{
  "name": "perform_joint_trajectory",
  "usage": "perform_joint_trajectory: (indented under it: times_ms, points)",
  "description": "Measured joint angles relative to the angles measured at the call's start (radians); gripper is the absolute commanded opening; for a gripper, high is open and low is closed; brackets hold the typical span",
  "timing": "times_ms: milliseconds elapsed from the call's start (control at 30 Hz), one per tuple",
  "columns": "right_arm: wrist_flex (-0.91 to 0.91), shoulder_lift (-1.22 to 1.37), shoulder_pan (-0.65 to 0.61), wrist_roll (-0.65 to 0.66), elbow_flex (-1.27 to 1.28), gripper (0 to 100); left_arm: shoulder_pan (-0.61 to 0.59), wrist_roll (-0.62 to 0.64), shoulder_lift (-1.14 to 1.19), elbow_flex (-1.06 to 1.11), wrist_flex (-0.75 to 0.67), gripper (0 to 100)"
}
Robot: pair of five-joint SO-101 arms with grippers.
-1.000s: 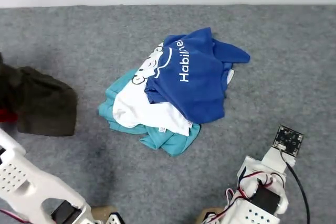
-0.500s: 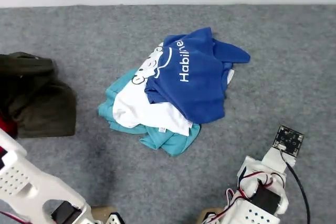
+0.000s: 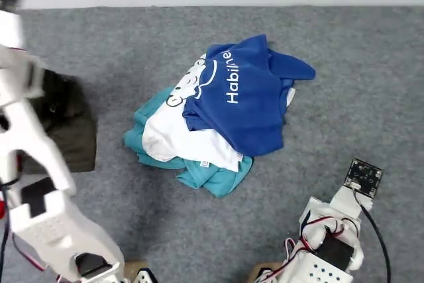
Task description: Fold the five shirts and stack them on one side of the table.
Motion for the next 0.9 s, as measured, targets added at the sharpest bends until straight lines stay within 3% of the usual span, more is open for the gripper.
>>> perform_joint_trajectory:
  times_ms: [233,467,700,900]
  points:
    - [0.000,0.000,0.000,0.000,0.000,1.1,0.241,-0.008,-0.178,0.336,0.000,32]
    - [0.000,0.000,0.000,0.000,0.000,1.1,0.437,0.055,-0.204,0.354,-0.003,32]
    - [0.000,0.000,0.000,0.000,0.000,1.1,0.552,0.144,-0.204,0.361,-0.077,32]
    - [0.000,0.000,0.000,0.000,0.000,1.1,0.638,0.153,-0.063,0.361,-0.133,32]
